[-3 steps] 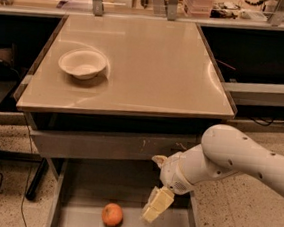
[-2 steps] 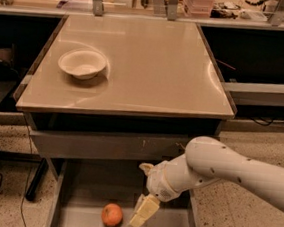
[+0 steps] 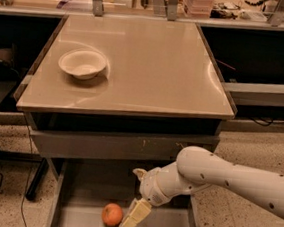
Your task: Pick orange from middle drawer and place on counter
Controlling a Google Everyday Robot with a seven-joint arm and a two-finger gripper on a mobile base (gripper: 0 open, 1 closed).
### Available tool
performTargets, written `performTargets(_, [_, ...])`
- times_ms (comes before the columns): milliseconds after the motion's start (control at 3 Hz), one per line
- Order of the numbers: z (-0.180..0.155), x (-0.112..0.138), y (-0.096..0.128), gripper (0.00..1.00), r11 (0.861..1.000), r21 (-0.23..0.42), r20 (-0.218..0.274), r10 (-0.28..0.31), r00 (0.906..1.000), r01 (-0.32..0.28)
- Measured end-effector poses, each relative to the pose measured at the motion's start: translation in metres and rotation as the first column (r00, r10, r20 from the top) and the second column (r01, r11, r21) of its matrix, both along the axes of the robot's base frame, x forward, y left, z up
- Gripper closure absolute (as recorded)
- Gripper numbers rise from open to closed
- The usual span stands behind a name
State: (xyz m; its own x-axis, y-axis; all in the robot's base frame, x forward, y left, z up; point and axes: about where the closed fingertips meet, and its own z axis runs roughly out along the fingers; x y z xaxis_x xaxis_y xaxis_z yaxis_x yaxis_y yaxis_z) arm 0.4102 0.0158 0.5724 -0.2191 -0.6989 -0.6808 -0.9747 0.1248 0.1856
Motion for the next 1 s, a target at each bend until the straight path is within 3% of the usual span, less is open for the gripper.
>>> performTargets(333, [-0.017, -0.005, 0.010, 0.00, 1.000, -0.019, -0.004, 0.003, 1.0000, -0.003])
performTargets(667, [-0.096, -0.001, 0.041, 0.00, 0.999, -0.043, -0.011, -0.022, 0.9997, 0.021])
performTargets(1000, [-0.100, -0.003, 0.044, 0.00, 0.999, -0.049, -0.005, -0.017, 0.9998, 0.017])
